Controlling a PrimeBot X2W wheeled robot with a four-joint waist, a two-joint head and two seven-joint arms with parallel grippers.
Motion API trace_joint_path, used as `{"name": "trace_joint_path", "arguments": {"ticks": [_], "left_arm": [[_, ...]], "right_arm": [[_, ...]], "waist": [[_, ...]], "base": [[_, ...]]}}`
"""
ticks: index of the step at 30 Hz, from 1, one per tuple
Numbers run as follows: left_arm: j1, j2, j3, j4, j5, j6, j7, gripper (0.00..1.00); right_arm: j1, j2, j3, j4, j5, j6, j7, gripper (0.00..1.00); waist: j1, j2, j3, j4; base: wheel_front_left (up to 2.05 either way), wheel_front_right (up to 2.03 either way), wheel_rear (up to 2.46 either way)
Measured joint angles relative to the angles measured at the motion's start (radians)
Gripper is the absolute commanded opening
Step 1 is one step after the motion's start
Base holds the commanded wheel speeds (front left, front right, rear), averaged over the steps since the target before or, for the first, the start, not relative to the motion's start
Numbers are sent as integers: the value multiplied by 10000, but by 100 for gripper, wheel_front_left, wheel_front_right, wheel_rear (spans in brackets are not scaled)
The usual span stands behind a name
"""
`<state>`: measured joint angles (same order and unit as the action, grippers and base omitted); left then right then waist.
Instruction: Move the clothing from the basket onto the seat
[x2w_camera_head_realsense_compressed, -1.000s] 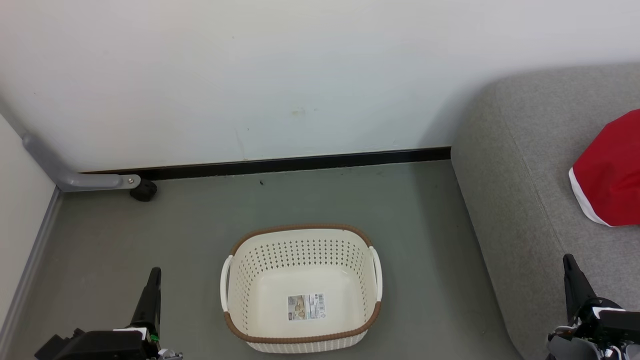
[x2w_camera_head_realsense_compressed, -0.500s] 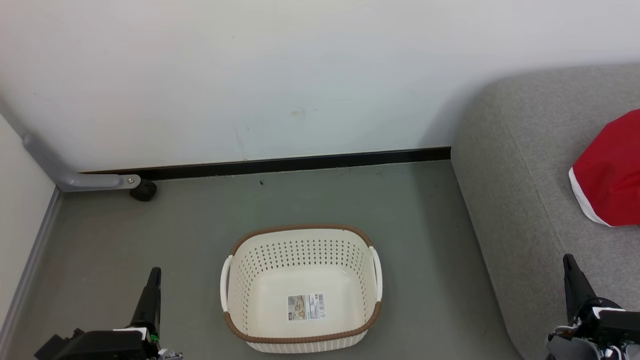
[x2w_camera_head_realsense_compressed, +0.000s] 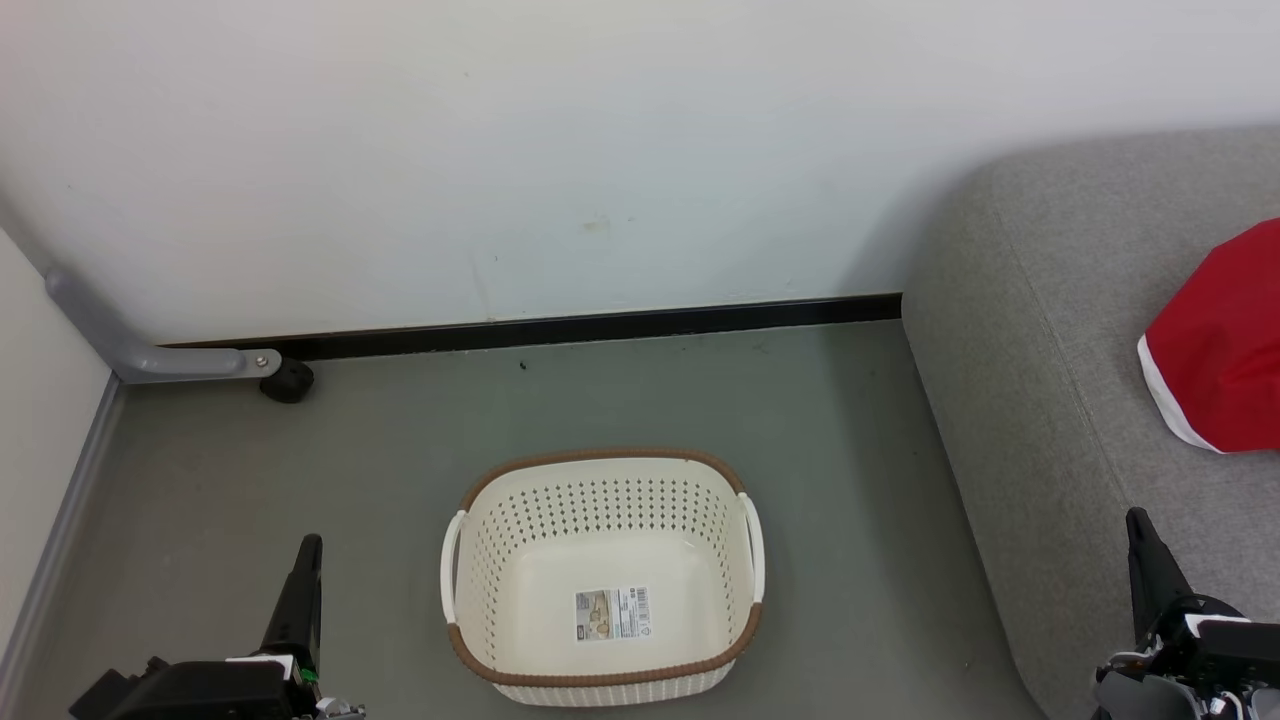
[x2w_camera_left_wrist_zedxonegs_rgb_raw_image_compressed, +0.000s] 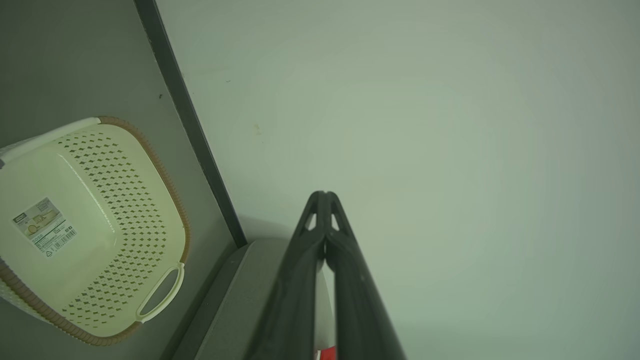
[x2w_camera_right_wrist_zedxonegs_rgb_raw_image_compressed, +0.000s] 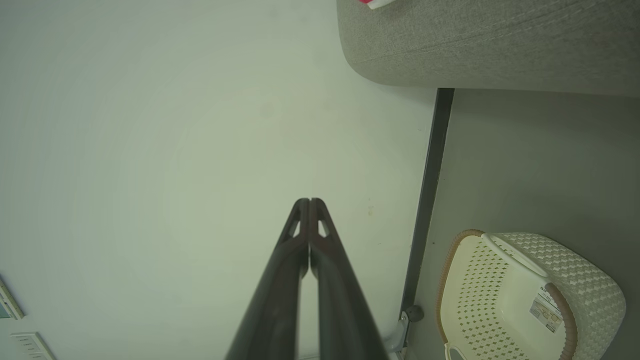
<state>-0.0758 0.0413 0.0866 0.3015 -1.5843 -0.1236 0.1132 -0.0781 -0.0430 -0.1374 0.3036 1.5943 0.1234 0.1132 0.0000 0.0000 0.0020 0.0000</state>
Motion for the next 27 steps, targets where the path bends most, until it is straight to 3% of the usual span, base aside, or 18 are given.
{"name": "trace_joint_path", "arguments": {"ticks": [27], "left_arm": [[0,0,-2,-4,0,0,0,0]], "right_arm": [[0,0,2,-4,0,0,0,0]], "waist": [[0,0,0,0]], "base": [[0,0,0]]}}
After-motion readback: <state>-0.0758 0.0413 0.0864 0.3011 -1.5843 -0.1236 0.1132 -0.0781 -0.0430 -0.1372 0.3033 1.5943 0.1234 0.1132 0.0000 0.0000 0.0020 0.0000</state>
